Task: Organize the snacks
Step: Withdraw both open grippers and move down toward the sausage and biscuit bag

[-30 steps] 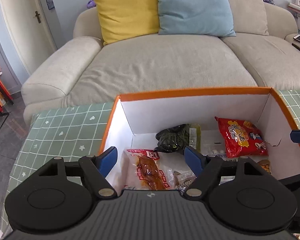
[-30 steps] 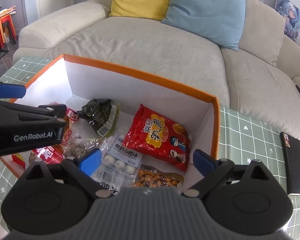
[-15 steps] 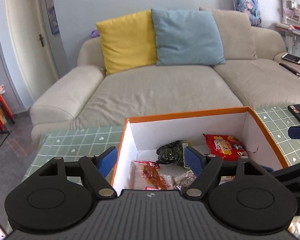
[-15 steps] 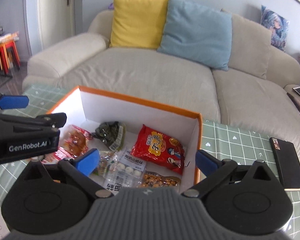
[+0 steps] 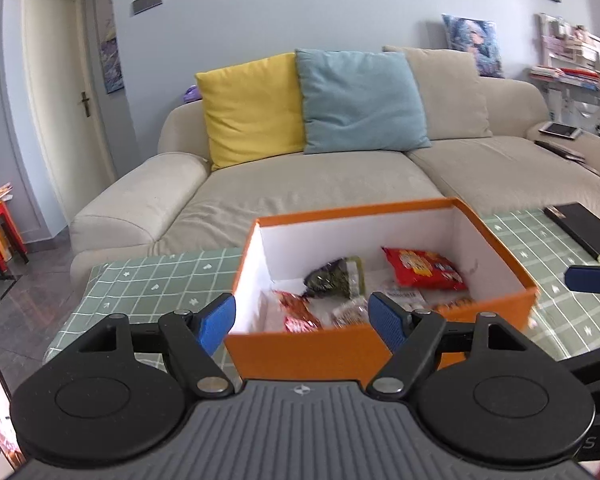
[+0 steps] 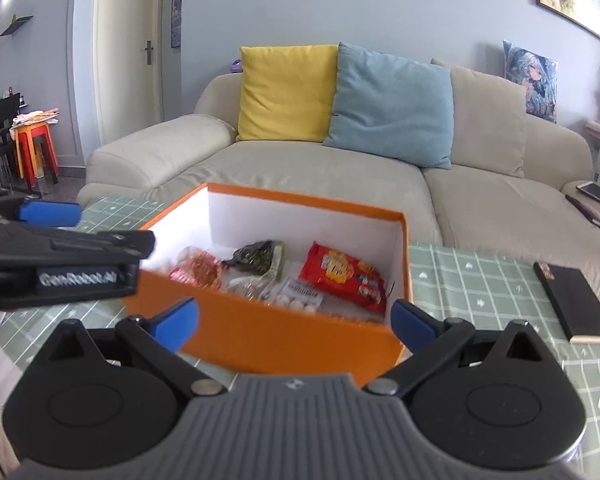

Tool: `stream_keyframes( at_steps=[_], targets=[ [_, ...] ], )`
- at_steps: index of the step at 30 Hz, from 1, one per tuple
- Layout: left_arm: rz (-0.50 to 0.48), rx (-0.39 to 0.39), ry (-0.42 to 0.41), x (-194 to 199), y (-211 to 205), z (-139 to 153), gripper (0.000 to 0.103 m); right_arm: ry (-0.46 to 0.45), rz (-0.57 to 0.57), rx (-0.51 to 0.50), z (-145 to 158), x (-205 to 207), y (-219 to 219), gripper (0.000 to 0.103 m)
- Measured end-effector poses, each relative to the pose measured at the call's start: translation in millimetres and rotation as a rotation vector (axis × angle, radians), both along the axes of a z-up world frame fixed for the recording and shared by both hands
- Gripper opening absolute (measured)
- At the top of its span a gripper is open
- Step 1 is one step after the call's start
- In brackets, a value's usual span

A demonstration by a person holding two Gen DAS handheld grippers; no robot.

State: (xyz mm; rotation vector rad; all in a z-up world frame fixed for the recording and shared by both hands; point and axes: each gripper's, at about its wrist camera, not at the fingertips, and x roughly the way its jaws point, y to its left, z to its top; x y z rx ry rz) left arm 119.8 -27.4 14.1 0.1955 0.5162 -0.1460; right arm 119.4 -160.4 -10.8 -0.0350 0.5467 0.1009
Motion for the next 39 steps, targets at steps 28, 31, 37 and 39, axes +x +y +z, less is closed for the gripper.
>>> stream_keyframes(
  at_steps=[28,31,37,39],
  targets=[
    [-0.093,-0.011,0.208,-59.2,-4.2,-88.1,0.072,0.151,-0.278,-0.083,-93.4,-66.2,-30.9,0.099],
    [-0.079,0.018,0.243,-55.1,-6.2,-97.4,0.072,0.15,-0.303,-0.13,-103.0,-48.6,-32.8,0.094],
    [-0.079,0.032,0.27,-51.2,-5.9,-105.5,0.072,0.204,-0.334,-0.152,-118.4,-26.6,-40.0,0.092],
    [-0.082,0.033,0.278,-49.9,-6.5,-106.9,0.072,0.213,-0.338,-0.149,-120.2,-23.7,-42.1,0.088]
  ],
)
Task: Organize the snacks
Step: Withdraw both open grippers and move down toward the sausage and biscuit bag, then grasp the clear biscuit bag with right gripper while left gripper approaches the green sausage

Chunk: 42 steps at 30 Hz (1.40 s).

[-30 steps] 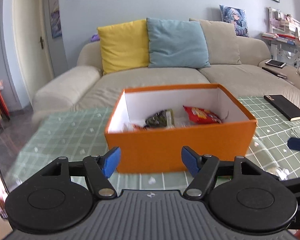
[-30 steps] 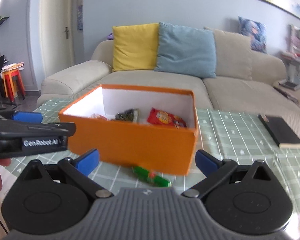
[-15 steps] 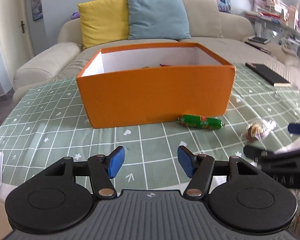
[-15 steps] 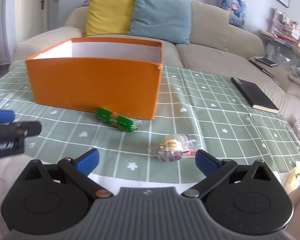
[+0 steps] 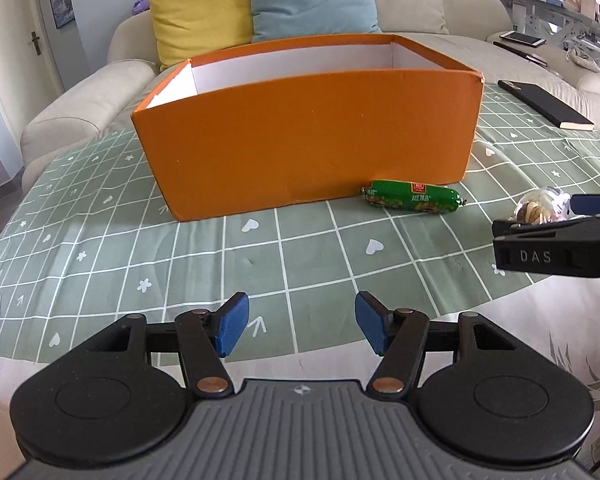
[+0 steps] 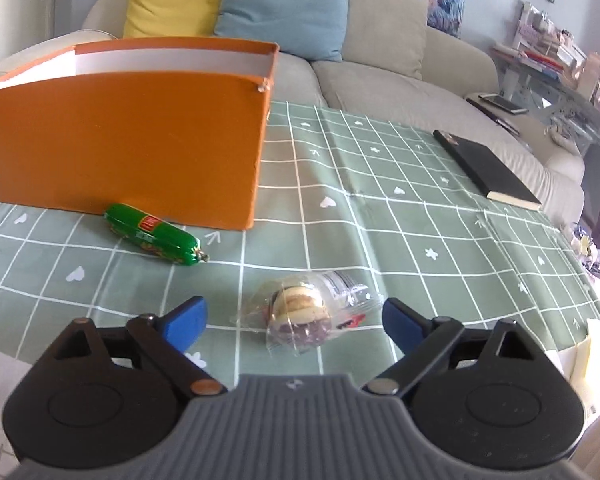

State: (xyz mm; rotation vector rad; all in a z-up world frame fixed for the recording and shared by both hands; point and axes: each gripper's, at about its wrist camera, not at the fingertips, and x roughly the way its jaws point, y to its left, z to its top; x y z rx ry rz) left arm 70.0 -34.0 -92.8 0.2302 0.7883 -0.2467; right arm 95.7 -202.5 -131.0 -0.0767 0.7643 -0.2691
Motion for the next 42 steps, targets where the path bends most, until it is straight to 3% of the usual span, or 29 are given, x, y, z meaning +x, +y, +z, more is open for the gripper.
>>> stream_keyframes(
  at_steps=[10,17,29,35,42],
  targets=[
    [0.009,-0.002,0.023,6.2,-1.1,-4.9,0.072,0.042,0.036,-0.03,-8.4,11.3,-0.7,0.056],
    [0.024,-0.032,0.061,11.6,0.8,-8.2,0.072,0.039,0.04,-0.046,-4.1,13.6,0.5,0.052],
    [0.068,-0.122,0.112,25.1,5.3,-4.8,0.042,-0.041,0.128,-0.103,4.8,33.9,15.6,0.049],
    [0.134,-0.169,0.123,35.1,13.6,0.1,0.041,-0.032,0.176,-0.116,-0.4,42.3,28.4,0.049],
    [0.192,-0.278,0.169,52.3,24.8,0.9,0.041,-0.025,0.289,-0.008,2.2,37.1,45.7,0.049]
  ],
)
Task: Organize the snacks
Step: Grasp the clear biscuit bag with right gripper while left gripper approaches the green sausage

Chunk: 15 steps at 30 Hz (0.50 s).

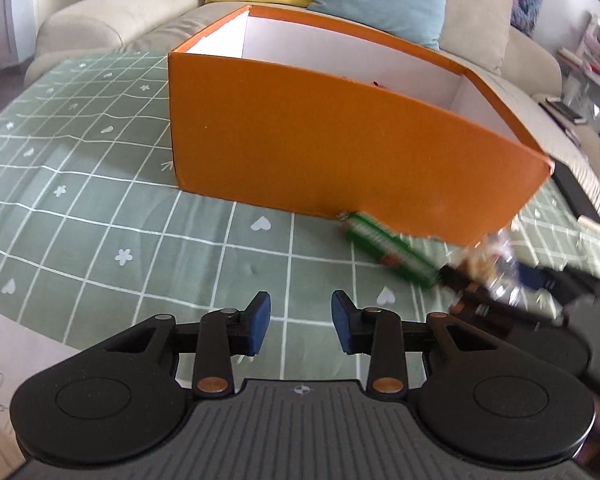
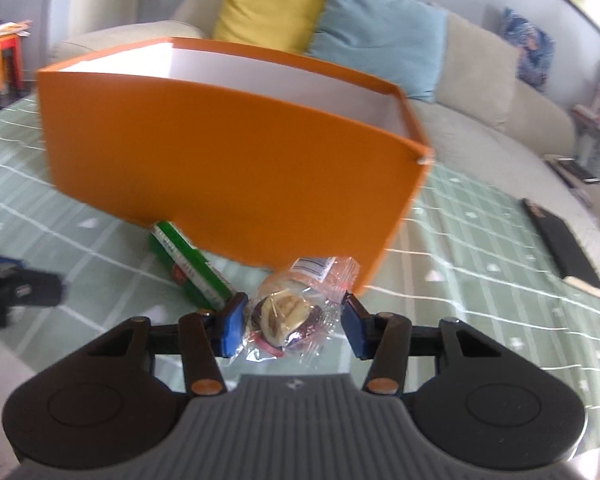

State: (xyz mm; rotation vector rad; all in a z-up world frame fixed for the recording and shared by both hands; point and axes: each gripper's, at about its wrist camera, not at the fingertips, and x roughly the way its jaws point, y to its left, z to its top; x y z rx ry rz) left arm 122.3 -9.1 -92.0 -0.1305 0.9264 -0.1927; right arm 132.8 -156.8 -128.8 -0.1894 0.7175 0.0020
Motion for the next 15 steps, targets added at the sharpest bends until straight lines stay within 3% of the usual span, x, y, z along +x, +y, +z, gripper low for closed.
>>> stream_keyframes(
  at_steps=[8,15],
  targets=[
    [0.026,-0.113,0.049,19.3,-1.3,-4.1,0.041,0.031,0.07,0.078,-2.8,1.3,13.9,0.049],
    [0.065,-0.155,0.076,35.2,-9.2,-6.8,0.041,0.037,0.097,0.111,-6.7,8.9,20.9,0.048]
  ],
)
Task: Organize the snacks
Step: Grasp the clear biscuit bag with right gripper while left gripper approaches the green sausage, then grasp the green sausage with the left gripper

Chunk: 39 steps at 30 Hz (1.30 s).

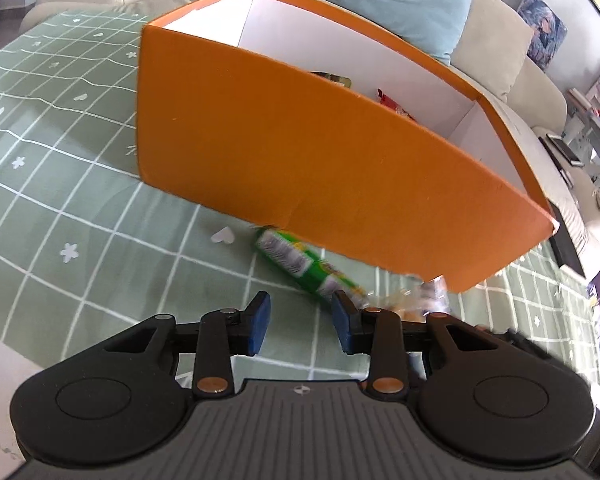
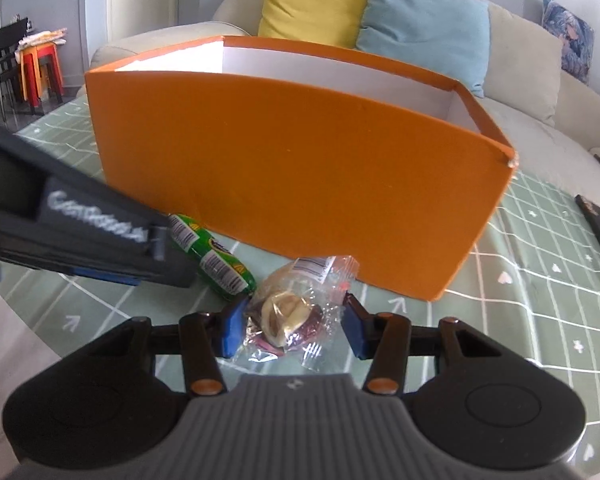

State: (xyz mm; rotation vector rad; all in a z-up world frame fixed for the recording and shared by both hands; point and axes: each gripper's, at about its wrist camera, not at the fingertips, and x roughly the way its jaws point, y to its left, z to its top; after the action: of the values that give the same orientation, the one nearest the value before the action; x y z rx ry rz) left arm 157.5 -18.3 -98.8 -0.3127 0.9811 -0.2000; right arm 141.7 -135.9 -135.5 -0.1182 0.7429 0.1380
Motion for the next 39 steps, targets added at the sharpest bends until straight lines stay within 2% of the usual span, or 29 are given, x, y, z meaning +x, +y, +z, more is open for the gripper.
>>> stream_keyframes(
  at_steps=[3,10,12,14,19,20,21,22,25,28,31,32,33,35,39],
  targets=[
    [0.031,-0.007,0.016,8.5,-2.1,0.2,0.052,0.007,0.018,0.028,0.2,1.7,1.3,0.048],
    [0.092,0.019,0.092,24.7,-4.5,-2.6,0.052,0.022,0.048,0.061,-1.8,2.8,4.6,0.046],
    [0.086,0.004,0.095,27.1,-5.0,-2.8,0.041,0.025,0.051,0.064,-2.1,0.3,4.1,0.046],
    [0.075,-0.001,0.093,27.6,-5.6,-2.0,0.034,0.027,0.051,0.069,-2.4,0.2,3.9,0.045],
    [0.055,-0.003,0.093,26.5,-2.7,0.0,0.025,0.033,0.065,0.075,-2.5,2.9,2.8,0.045],
    [0.051,-0.006,0.092,27.3,-1.5,1.1,0.018,0.034,0.07,0.074,-2.1,1.8,2.0,0.044],
    [0.045,-0.005,0.089,26.7,0.6,2.9,0.005,0.034,0.073,0.071,-1.9,3.2,1.1,0.044],
    [0.042,0.011,0.093,27.8,1.5,5.3,0.0,0.034,0.075,0.069,-1.1,3.8,-1.8,0.044],
    [0.057,0.067,0.147,32.4,7.4,2.9,0.0,0.045,0.073,0.075,-0.2,5.6,-5.8,0.044],
    [0.098,-0.01,0.178,34.1,24.5,-1.8,0.0,0.049,0.05,0.079,1.6,9.0,-10.0,0.044],
    [0.146,-0.059,0.159,30.3,32.6,0.1,0.015,0.042,0.005,0.065,3.4,14.0,-13.3,0.044],
    [0.153,-0.07,0.15,29.3,33.0,1.1,0.029,0.039,-0.015,0.062,3.9,15.8,-16.0,0.044],
    [0.161,-0.078,0.138,28.8,32.2,2.2,0.039,0.034,-0.033,0.062,4.3,17.0,-18.4,0.044],
    [0.171,-0.077,0.112,28.7,28.1,4.8,0.046,0.022,-0.066,0.06,5.9,19.6,-23.6,0.044],
    [0.171,-0.048,0.117,35.9,14.7,3.1,0.047,0.006,-0.112,0.067,6.1,23.5,-32.4,0.044]
  ],
)
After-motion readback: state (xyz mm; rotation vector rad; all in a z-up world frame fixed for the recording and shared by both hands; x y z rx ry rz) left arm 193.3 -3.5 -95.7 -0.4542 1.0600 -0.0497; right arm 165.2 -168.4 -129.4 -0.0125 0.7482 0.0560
